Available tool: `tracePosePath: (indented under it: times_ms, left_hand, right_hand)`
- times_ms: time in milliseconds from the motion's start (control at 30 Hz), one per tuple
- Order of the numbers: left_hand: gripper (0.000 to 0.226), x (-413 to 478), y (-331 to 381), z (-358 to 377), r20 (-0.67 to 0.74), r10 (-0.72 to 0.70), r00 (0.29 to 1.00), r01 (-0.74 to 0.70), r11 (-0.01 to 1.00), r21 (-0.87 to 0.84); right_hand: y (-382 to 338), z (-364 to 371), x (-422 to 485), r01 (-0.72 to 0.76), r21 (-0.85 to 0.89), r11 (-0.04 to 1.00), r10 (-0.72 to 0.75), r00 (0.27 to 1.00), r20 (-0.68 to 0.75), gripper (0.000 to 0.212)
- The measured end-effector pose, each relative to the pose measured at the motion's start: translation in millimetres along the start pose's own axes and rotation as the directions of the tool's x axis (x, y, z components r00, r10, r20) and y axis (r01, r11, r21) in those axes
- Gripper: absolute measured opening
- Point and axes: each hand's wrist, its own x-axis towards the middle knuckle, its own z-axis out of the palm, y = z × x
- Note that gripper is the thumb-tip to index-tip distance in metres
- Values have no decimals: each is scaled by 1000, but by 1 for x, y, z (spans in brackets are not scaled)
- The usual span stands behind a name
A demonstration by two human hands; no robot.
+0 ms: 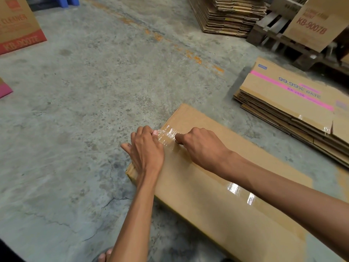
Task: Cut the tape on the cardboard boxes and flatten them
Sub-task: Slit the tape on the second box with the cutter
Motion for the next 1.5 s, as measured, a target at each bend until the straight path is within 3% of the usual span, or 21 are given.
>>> tracePosePath:
  times_ms: [333,767,867,1000,1133,1500]
  left_hand:
    - [14,1,-1,3,-2,4,1000,-4,1000,-11]
    - [17,2,3,4,33,35,999,-36,999,28]
    - [26,2,2,4,61,79,995,-81,997,20]
    - [56,5,0,5,135,118,984,-131,987,91]
    - [56,14,3,-1,139,52,989,-56,998,30]
    - [58,26,4,-2,215,-131,968,168,973,-160]
  right_hand:
    - [7,10,-14,-54,37,998,55,998,-17,23]
    - [35,35,-82,-82,130,988,87,996,-32,39]
    - [30,56,-94,-121,292,949,155,983,-96,32]
    - [23,67,-100,-162,450,878,293,926,-239,13]
    - [16,62,-86,-161,471,868,334,890,-311,16]
    - [7,41,-34,-64,339,939,146,964,-223,23]
